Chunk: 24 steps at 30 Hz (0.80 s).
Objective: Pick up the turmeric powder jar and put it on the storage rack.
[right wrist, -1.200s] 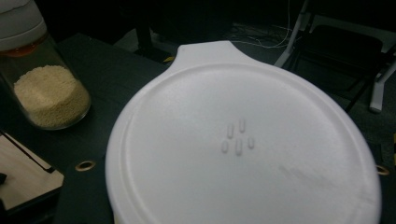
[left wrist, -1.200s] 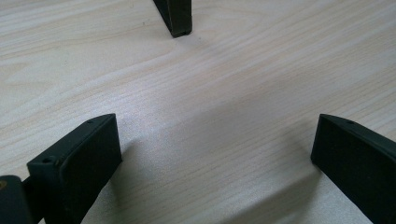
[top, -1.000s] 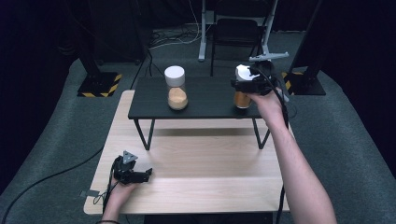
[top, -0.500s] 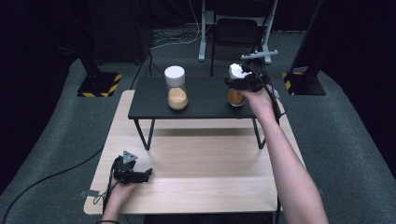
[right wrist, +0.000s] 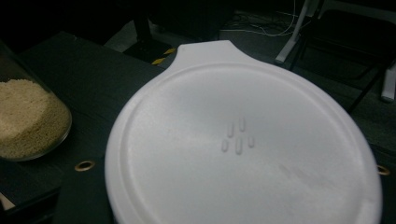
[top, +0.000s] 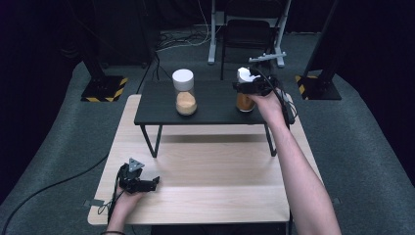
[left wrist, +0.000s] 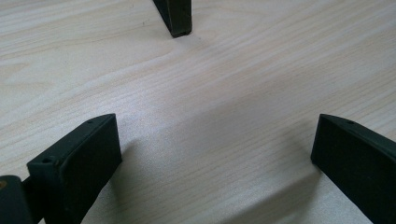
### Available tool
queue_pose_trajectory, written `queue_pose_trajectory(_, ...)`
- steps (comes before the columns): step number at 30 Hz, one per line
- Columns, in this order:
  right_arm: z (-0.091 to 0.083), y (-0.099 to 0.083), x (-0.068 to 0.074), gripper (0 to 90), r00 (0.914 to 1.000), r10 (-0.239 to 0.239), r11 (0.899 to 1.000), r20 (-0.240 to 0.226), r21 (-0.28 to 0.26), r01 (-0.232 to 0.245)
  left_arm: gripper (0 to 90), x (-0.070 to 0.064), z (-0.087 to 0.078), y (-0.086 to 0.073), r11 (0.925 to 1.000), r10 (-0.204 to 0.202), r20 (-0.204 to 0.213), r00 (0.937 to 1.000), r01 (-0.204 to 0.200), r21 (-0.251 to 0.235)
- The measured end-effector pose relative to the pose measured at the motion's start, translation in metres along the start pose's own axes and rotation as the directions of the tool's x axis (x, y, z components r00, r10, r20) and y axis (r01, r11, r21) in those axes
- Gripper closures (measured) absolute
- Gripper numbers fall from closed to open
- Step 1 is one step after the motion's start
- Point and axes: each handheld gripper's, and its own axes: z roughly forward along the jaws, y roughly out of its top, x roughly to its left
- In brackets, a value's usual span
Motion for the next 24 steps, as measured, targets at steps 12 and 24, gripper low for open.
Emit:
queue_pose_trajectory(12, -0.011, -0.005, 0.0, 16.9, 1.0, 0.006, 1.0, -0.008, -0.027, -0.006, 1.1, 0.0, 0.0, 0.0, 1.0, -0.001, 0.0, 1.0, 0.001, 0.0)
queue_pose_trajectory(24, -0.028, -0.019, -0.004, 8.7, 0.9997, 0.019, 0.999, -0.016, -0.043, -0.019, 1.0, 0.0, 0.0, 0.0, 1.0, 0.001, 0.0, 1.0, -0.001, 0.0)
